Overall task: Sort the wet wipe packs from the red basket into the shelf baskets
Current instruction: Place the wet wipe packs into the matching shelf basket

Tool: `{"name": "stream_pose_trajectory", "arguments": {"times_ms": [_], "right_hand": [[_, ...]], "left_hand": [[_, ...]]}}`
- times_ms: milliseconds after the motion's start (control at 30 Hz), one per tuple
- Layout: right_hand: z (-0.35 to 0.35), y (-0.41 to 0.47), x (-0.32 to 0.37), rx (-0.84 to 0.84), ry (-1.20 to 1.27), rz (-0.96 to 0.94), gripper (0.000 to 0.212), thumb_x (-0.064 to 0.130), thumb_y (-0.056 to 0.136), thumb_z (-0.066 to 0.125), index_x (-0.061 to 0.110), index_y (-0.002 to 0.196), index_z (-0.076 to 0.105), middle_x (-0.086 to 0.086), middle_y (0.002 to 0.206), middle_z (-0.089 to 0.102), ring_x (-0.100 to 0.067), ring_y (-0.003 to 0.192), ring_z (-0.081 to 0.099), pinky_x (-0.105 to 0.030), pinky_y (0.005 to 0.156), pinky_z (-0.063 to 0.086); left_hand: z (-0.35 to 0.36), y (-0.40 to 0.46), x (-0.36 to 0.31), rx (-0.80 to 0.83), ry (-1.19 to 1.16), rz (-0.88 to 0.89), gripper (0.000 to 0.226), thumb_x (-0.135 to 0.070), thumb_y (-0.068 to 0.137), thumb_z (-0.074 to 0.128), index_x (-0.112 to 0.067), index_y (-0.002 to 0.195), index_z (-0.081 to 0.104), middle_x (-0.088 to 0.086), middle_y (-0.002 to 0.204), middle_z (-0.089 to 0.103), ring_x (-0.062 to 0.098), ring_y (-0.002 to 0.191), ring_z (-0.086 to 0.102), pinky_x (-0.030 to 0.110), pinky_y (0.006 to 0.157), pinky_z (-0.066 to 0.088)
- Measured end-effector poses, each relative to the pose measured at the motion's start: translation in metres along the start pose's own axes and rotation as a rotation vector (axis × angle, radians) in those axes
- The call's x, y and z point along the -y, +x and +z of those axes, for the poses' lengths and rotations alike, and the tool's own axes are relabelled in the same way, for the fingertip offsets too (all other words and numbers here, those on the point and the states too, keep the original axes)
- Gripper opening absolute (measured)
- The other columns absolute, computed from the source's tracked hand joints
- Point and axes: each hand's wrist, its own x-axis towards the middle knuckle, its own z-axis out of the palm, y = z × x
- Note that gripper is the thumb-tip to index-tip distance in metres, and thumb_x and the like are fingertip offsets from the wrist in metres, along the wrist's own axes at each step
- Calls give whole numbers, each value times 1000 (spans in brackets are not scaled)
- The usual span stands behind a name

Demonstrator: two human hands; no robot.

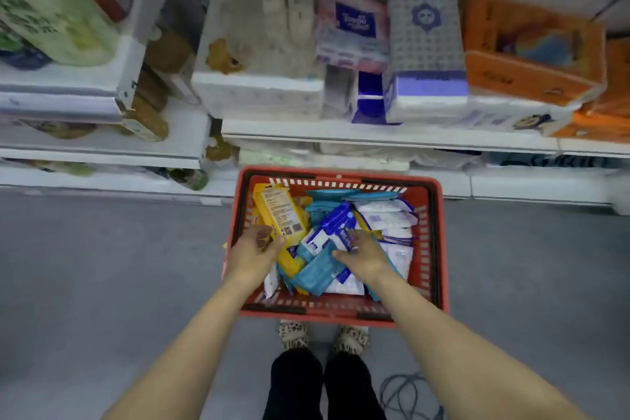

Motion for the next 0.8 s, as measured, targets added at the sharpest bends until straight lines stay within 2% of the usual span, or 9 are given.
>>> {"name": "stream_pose_trajectory", "arguments": {"times_ms": [67,167,233,333,433,533,600,700,800], "right_hand": [[5,14,3,-142,-42,-65,72,30,86,75,15,147,39,-8,145,45,-24,129,48,-31,100,41],[9,33,5,-223,-10,-86,72,24,86,75,15,148,39,-8,141,51,-26,129,50,-34,102,42],[13,45,2,-220,-64,-88,78,21,84,77,16,150,35,-6,140,55,-25,126,54,-37,104,46],[15,53,-3,-188,-200,-73,93,28,69,87,19,147,37,-3,137,58,-24,123,57,-43,98,51],[14,47,0,-176,-346,-69,71,48,63,87,20,122,60,-1,118,67,-24,110,63,-38,85,55],[14,33,2,-306,-357,-151,54,56,64,84,21,103,71,0,105,71,-26,103,62,-39,84,53],[13,22,3,-350,-148,-178,52,51,65,86,21,105,71,2,102,72,-23,98,64,-41,83,55],[6,6,14,-362,299,-16,44,36,73,86,19,108,66,2,100,72,-18,90,68,-39,80,57],[-2,-2,20,-358,532,46,35,29,77,84,15,102,64,-4,94,74,-22,83,72,-33,67,58]], "left_hand": [[3,7,3,-32,2,-19,40,-29,88,69,-10,122,58,4,117,64,22,110,60,35,92,48],[4,13,7,-52,-36,-18,44,-24,91,66,-9,130,54,4,126,61,20,115,58,27,90,44],[4,18,6,-50,-59,-20,47,-24,92,64,-11,135,50,-1,129,57,15,115,56,24,90,42],[5,27,10,-32,-86,-30,47,-32,92,64,-18,135,51,-4,130,59,13,117,57,31,97,46],[7,30,10,-22,-83,-38,45,-34,91,64,-19,131,52,-3,129,62,14,117,59,33,98,48],[11,36,6,-21,-56,-67,45,-33,92,64,-18,132,53,-5,128,62,14,116,59,15,81,44],[16,43,5,-35,-19,-85,41,-34,91,64,-17,127,56,-3,125,65,16,112,62,13,72,42],[23,58,2,-97,-19,-158,49,-42,86,68,-14,124,55,4,120,68,24,106,66,32,82,52],[28,69,-4,-181,-61,-275,61,-46,74,79,-14,121,57,5,115,70,25,100,69,38,85,55]]}}
